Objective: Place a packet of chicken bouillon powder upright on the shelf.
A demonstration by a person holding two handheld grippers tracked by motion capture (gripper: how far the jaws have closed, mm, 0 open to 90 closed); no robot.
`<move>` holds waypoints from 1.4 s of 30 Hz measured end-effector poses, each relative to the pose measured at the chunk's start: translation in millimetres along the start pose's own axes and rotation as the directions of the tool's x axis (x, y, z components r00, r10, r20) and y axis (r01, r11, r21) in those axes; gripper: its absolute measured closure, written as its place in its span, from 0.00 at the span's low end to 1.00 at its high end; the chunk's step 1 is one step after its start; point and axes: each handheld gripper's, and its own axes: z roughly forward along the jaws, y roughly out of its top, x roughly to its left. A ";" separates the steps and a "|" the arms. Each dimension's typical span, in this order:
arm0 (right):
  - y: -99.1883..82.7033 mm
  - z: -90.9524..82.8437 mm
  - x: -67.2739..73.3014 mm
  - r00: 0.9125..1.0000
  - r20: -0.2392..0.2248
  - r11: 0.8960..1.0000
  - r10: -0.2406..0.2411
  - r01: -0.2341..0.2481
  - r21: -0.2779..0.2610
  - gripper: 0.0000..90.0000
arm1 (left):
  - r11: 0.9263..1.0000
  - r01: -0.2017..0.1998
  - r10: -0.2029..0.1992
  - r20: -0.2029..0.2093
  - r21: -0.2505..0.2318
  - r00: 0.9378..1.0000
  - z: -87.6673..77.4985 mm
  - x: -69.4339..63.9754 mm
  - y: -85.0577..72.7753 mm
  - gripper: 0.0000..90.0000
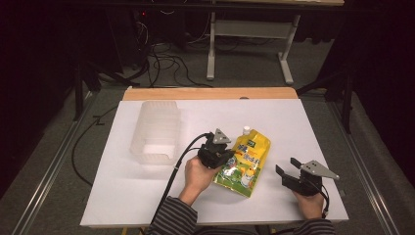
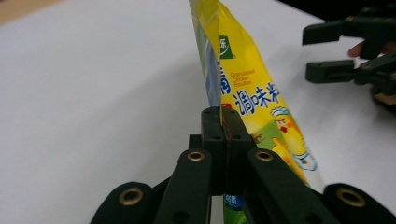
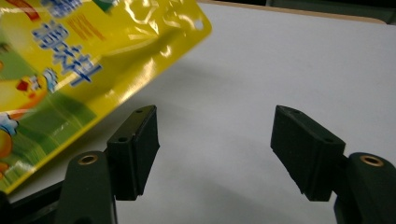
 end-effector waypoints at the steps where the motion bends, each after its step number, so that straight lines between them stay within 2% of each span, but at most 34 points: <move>1: -0.1 -0.1 0.1 1.000 0.002 1.000 0.000 0.000 -0.002 0.36 | 1.000 -0.005 0.005 0.014 -0.028 1.000 -5.2 1.0 1.2 1.00; 2: -0.1 -0.2 0.0 1.000 0.004 1.000 -0.001 0.001 -0.004 0.37 | 0.999 0.009 -0.008 0.012 -0.034 1.000 -12.4 0.5 1.9 1.00; 8: -0.6 -1.2 -0.9 1.000 -0.002 1.000 0.003 -0.003 -0.018 0.36 | 0.994 -0.029 0.027 -0.016 -0.109 0.999 -50.9 -4.8 9.7 1.00; 11: -0.5 -1.2 -0.8 1.000 -0.004 1.000 0.001 -0.001 -0.015 0.36 | 0.990 -0.044 0.039 -0.033 -0.137 0.999 -63.9 -5.6 10.9 1.00; 12: -0.6 -1.2 -0.6 1.000 -0.001 1.000 -0.001 0.001 -0.019 0.36 | 0.988 -0.044 0.037 -0.045 -0.149 0.998 -72.7 -2.7 11.4 1.00; 13: -0.6 -1.2 -0.6 1.000 -0.001 1.000 -0.001 0.001 -0.019 0.36 | 0.988 -0.044 0.037 -0.045 -0.149 0.998 -72.7 -2.7 11.4 1.00; 16: -0.8 -1.8 -1.0 1.000 0.003 1.000 0.003 -0.003 -0.022 0.37 | 0.987 -0.029 0.023 -0.042 -0.159 0.999 -87.2 4.6 11.4 1.00; 26: -0.5 -0.8 -1.7 1.000 0.001 1.000 0.006 -0.006 -0.015 0.37 | 0.978 -0.021 -0.005 -0.123 -0.209 0.992 -131.1 18.5 6.9 1.00; 28: -0.6 -1.2 -0.9 1.000 0.002 1.000 0.011 -0.010 -0.016 0.36 | 0.973 -0.006 -0.024 -0.127 -0.232 0.992 -140.1 23.5 6.0 1.00; 33: -0.7 -1.7 -0.6 1.000 0.000 1.000 0.000 0.000 -0.022 0.36 | 0.971 -0.008 -0.034 -0.174 -0.239 0.984 -155.7 32.7 4.4 1.00; 38: -1.2 -2.6 -0.6 1.000 0.003 0.999 0.005 -0.005 -0.032 0.36 | 0.969 0.006 -0.059 -0.208 -0.248 0.976 -167.0 41.8 -1.6 1.00; 39: -1.1 -2.4 -0.4 1.000 0.002 1.000 0.007 -0.007 -0.027 0.36 | 0.969 0.004 -0.061 -0.224 -0.247 0.973 -171.4 44.5 -3.8 1.00; 40: -1.1 -2.4 -0.4 1.000 0.002 1.000 0.007 -0.007 -0.027 0.36 | 0.969 0.004 -0.061 -0.224 -0.247 0.973 -171.4 44.5 -3.8 1.00; 42: -1.0 -2.2 -0.1 1.000 0.005 1.000 0.002 -0.002 -0.026 0.36 | 0.968 0.003 -0.066 -0.246 -0.252 0.967 -175.9 47.7 -5.9 1.00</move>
